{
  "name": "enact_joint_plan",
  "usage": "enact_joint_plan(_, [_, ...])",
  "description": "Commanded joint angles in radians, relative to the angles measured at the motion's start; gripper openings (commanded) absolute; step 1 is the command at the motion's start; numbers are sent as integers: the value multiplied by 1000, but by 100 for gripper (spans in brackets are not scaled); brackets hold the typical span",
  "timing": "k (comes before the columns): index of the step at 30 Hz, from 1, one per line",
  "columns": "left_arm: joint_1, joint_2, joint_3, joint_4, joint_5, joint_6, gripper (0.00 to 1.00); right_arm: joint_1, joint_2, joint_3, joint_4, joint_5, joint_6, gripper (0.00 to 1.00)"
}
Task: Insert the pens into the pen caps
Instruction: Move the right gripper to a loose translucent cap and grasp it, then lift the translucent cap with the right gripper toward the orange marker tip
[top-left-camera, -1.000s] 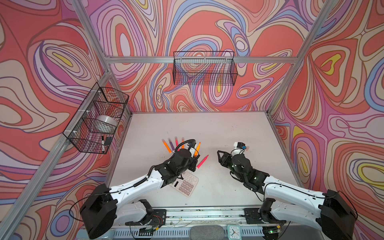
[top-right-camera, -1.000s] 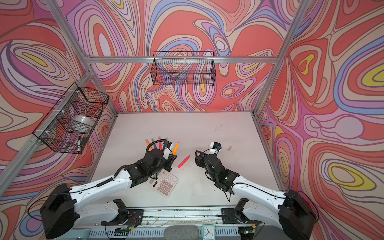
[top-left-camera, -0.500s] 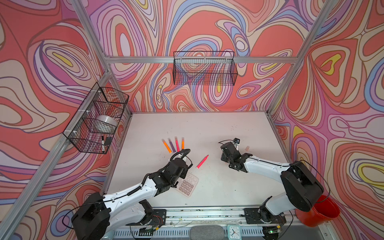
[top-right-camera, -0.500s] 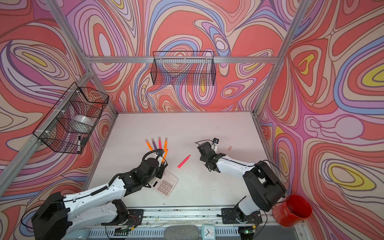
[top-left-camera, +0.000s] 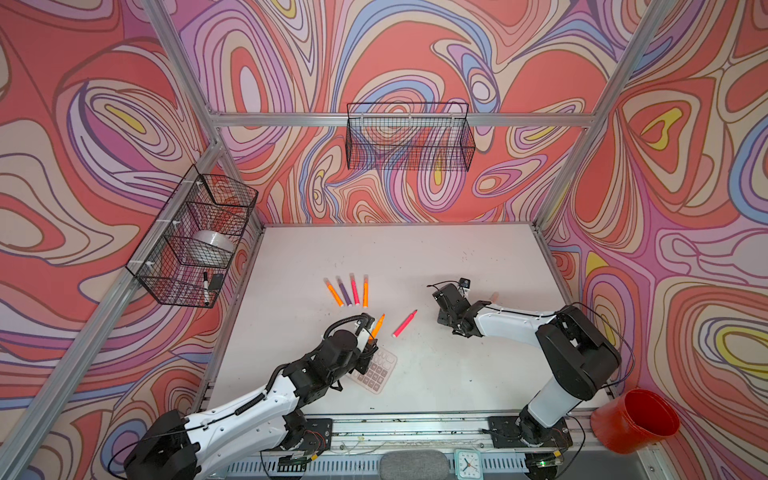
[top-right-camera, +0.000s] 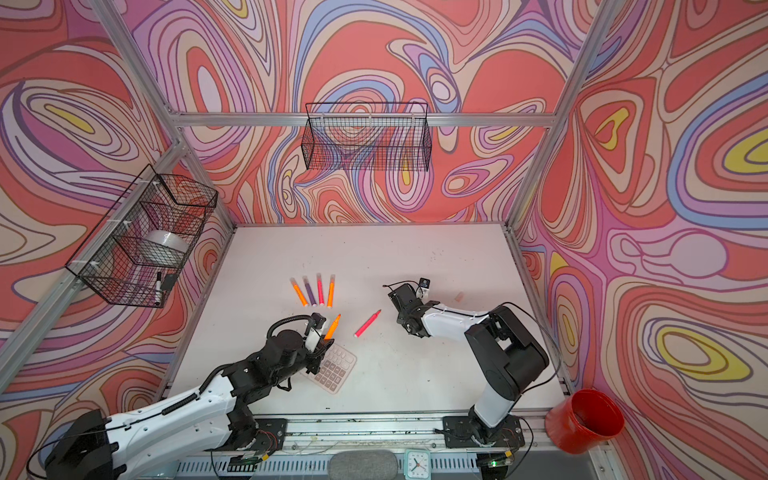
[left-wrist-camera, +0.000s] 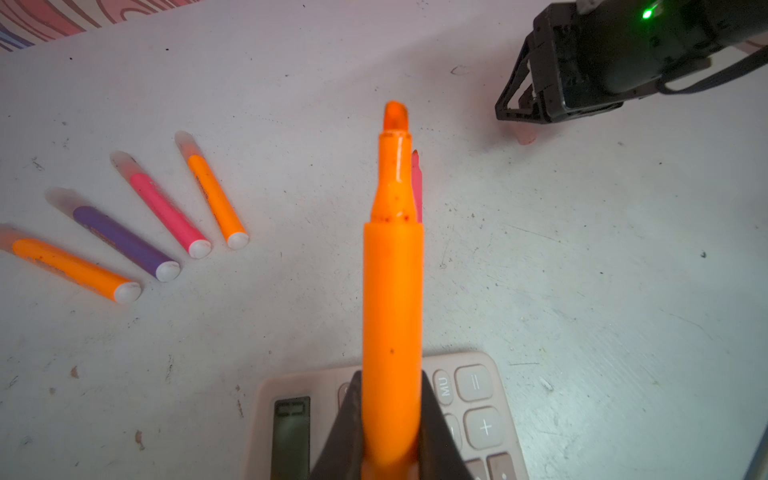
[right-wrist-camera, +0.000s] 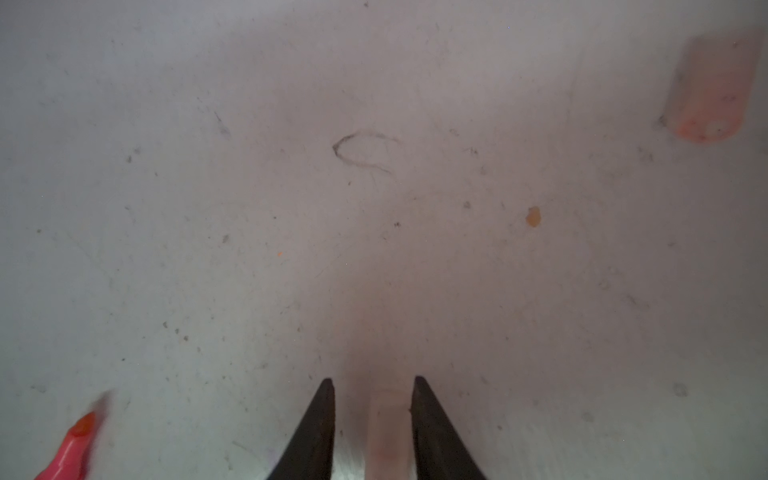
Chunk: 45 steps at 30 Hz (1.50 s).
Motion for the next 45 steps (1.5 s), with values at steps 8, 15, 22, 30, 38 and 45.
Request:
enact_joint_plan(8, [0, -19, -9, 30, 30, 1, 0, -5, -1, -35, -21, 4, 3, 27])
enact_joint_plan(15, [1, -53, -29, 41, 14, -9, 0, -5, 5, -51, -5, 1, 4, 21])
enact_joint_plan(22, [0, -44, -25, 47, 24, -9, 0, -5, 21, -44, 7, 0, 1, 13])
enact_joint_plan(30, [0, -37, -23, 76, 74, -2, 0, -6, -122, -87, 16, 21, 22, 7])
enact_joint_plan(38, [1, -1, 15, 88, 221, -34, 0, -6, -424, -271, 186, -40, 46, 4])
enact_joint_plan(45, [-3, 53, 19, 178, 328, -89, 0, -4, -639, -406, 386, -170, 69, 2])
